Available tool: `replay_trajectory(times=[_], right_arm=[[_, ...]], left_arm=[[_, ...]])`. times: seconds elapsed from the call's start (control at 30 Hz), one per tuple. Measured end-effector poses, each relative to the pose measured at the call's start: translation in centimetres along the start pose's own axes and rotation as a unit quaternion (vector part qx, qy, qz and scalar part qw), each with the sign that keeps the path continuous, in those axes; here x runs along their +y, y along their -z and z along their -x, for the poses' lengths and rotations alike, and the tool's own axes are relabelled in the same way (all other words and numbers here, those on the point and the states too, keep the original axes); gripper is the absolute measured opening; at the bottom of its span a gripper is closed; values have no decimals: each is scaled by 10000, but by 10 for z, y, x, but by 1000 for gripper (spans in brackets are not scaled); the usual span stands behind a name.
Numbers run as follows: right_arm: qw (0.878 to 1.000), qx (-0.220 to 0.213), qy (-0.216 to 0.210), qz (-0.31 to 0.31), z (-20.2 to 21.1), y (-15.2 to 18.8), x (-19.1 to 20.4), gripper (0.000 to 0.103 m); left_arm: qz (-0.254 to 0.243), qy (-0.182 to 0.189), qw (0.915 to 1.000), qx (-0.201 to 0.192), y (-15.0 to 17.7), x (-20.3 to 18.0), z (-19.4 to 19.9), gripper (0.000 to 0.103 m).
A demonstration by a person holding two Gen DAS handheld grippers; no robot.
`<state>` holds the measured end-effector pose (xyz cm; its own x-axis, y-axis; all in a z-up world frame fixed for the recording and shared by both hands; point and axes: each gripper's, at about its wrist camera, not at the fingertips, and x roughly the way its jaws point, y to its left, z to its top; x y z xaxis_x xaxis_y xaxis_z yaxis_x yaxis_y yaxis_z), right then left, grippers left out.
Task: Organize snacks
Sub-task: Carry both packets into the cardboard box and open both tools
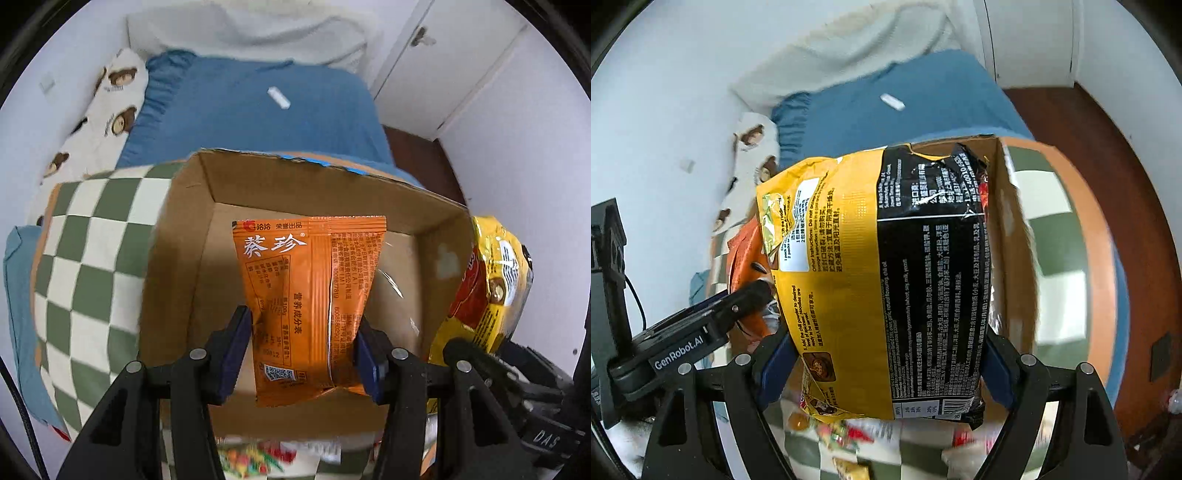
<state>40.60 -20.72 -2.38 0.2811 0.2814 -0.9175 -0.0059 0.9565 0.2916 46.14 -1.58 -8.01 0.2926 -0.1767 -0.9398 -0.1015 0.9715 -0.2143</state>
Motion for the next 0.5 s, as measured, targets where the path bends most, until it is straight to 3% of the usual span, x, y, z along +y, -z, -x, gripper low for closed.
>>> replay_trajectory(times=[0.2, 0.5], right_arm=[[9969, 717, 306, -88, -60, -34, -24, 88], [9911, 1194, 579, -125, -99, -37, -67, 91]], left_arm=[[143, -41, 9975, 697, -36, 9, -71, 50], [-40, -312, 9952, 926, -51, 4, -107, 52]])
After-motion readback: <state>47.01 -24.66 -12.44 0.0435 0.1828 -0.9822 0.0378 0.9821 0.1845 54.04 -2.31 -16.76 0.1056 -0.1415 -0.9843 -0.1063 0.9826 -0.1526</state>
